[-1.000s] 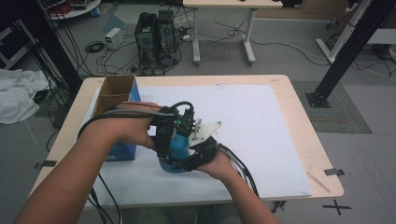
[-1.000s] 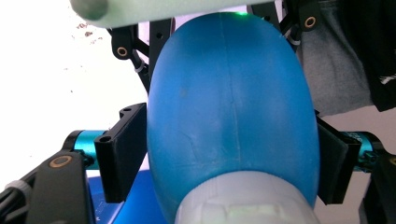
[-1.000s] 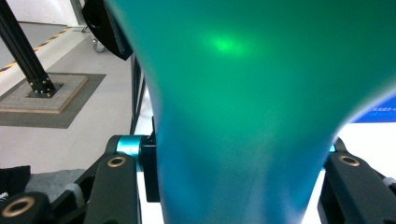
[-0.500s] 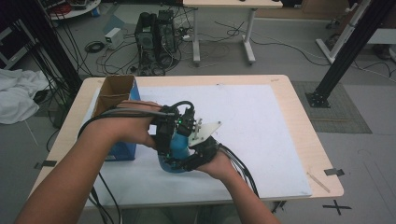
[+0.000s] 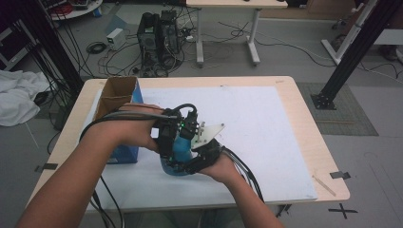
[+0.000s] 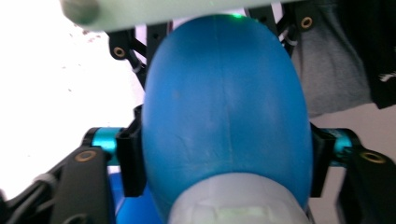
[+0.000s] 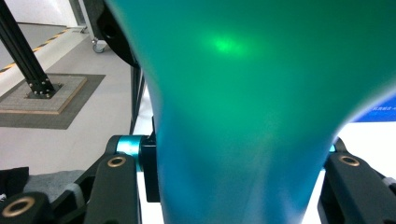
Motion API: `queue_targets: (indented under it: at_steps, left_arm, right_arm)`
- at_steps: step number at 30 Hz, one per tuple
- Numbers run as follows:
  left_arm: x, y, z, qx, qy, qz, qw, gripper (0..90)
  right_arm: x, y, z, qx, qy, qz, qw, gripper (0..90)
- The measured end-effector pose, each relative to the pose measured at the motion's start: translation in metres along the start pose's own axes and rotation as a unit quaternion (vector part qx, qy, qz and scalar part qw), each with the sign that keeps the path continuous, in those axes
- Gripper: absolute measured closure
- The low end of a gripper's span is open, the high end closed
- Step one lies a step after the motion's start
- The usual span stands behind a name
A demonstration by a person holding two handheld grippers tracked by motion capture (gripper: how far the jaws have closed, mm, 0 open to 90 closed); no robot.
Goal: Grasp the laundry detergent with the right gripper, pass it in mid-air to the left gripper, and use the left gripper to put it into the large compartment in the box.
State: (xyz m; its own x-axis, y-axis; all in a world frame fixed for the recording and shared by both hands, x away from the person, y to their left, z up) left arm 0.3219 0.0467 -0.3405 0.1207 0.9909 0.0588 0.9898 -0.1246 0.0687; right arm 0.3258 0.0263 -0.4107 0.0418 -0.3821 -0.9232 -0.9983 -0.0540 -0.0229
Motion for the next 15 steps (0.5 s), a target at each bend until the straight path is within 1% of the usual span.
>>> queue_targets:
  at_steps: [1,2,7,8,9,10,11,13,15]
  left_arm:
    - [-0.0004,0.0012,0.0000,-0.002,-0.004,0.000,1.0000,35.1]
    - [-0.0001,0.0001,0.0000,0.002,-0.004,-0.002,1.0000,35.1]
    - [-0.0001,0.0005,-0.0005,-0.003,-0.003,0.000,1.0000,35.1]
    - [-0.0001,0.0002,-0.0005,-0.001,-0.004,-0.001,1.0000,35.1]
    - [-0.0002,-0.0005,-0.0005,0.002,-0.003,-0.001,1.0000,36.1]
    - [-0.0001,-0.0001,-0.0007,-0.001,-0.002,0.001,1.0000,36.4]
    - [0.0001,0.0001,-0.0010,-0.002,-0.001,0.000,1.0000,36.4]
    - [0.0000,-0.0002,-0.0008,0.000,-0.003,-0.001,1.0000,36.5]
    - [-0.0002,-0.0002,-0.0013,-0.001,-0.003,-0.001,1.0000,36.6]
  right_arm:
    - [0.0001,-0.0004,0.0002,0.001,-0.001,-0.001,1.0000,44.9]
    - [-0.0002,-0.0008,0.0003,0.002,-0.002,0.000,1.0000,44.9]
    - [0.0005,-0.0011,0.0005,0.001,0.001,-0.002,1.0000,44.9]
    - [0.0004,-0.0011,0.0008,0.000,0.000,-0.002,1.0000,44.9]
    - [0.0002,-0.0021,0.0011,0.001,-0.002,-0.007,1.0000,44.9]
    - [-0.0004,-0.0022,0.0014,0.003,-0.004,-0.008,1.0000,44.9]
    - [0.0004,-0.0006,0.0009,0.000,0.001,-0.001,1.0000,44.9]
    - [0.0000,-0.0020,0.0010,0.002,-0.002,-0.008,1.0000,45.0]
    - [-0.0002,-0.0018,0.0012,0.000,-0.003,-0.008,1.0000,45.0]
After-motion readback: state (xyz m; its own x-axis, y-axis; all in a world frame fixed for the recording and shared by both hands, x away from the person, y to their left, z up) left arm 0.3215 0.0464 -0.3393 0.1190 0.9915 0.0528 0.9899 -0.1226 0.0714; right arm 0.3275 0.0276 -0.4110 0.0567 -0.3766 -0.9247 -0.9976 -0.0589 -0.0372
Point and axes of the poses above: each handheld gripper's, and its own axes: z roughly forward along the jaws, x roughly out of its underside, y roughly to its left, the point moved 10 cm from there along z, roughly forward along the jaws, and after that the axes turned 2 degrees about -x, right-handed, at the moved point
